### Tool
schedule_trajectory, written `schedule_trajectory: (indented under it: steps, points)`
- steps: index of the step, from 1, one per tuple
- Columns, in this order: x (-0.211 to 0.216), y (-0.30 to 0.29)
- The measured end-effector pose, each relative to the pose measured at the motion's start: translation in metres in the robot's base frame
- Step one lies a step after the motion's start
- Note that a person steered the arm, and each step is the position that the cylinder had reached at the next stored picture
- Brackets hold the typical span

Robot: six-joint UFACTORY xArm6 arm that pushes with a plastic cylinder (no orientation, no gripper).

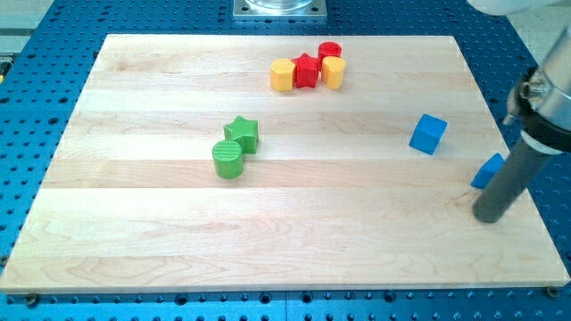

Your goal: Push the triangle into the cube

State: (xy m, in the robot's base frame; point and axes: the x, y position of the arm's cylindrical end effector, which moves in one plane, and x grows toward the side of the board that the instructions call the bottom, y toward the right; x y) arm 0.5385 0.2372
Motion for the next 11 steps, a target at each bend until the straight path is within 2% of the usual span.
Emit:
schedule_trajectory:
  steps: [1, 2, 3, 4, 5, 6, 7, 8, 9, 11]
  points:
    - [-0.013, 0.047]
    - [-0.036, 0.018]
    - [-0.039, -0.024]
    - [-0.013, -0.016]
    - [-0.029, 0.032]
    - [-0.047, 0.001]
    - [-0.042, 0.006]
    - [-0.058, 0.013]
    - [-0.071, -0.025]
    - [-0.05, 0.055]
